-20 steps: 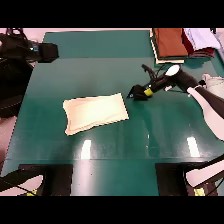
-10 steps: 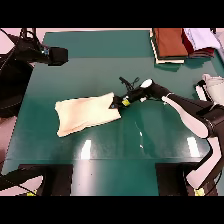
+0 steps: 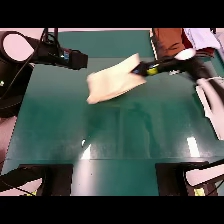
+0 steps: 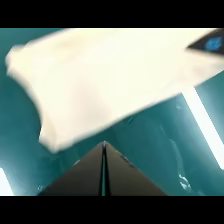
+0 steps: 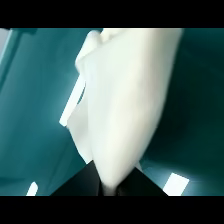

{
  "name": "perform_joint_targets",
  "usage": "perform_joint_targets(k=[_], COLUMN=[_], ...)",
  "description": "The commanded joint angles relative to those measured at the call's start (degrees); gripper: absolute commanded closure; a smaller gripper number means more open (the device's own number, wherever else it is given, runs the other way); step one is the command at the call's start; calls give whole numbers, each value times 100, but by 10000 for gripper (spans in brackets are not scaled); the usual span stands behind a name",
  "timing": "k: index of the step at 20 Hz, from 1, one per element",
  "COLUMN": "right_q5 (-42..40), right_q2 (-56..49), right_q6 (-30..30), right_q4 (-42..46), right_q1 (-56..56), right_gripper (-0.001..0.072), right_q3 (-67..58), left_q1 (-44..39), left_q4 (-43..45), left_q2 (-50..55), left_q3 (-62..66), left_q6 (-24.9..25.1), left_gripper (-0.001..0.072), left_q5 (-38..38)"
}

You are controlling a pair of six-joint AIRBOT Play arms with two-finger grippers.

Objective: Fold the shirts.

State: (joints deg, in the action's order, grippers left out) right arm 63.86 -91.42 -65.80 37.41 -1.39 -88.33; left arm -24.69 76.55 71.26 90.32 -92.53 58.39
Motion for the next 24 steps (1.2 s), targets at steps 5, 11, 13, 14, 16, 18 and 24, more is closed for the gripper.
perform_joint_targets(k=[5,11,13,14,16,18,24], right_q5=[507,223,229,223,212,127,-538], right_q2=[688,555,328,203,-76,-361,-426], right_q6=[-144,-144,-144,-144,-142,-142,125], right_q4=[765,772,765,767,765,730,719], right_q1=[3176,4430,4551,4553,4544,4540,4546], right_gripper=[694,694,694,694,694,695,695], right_q3=[-444,-876,-1239,-1434,-1902,-2424,-3191], left_q1=[-205,-205,-205,-205,-205,-205,-205], left_q4=[-37,-35,-35,-37,-37,-37,-35], left_q2=[4,4,4,4,4,4,4], left_q3=[-2,-2,-2,-2,-2,-2,-2], left_q6=[-48,-74,-205,-208,-216,-219,-348], left_gripper=[679,680,680,680,680,680,680], left_q5=[-195,-293,-289,-284,-273,-212,-116])
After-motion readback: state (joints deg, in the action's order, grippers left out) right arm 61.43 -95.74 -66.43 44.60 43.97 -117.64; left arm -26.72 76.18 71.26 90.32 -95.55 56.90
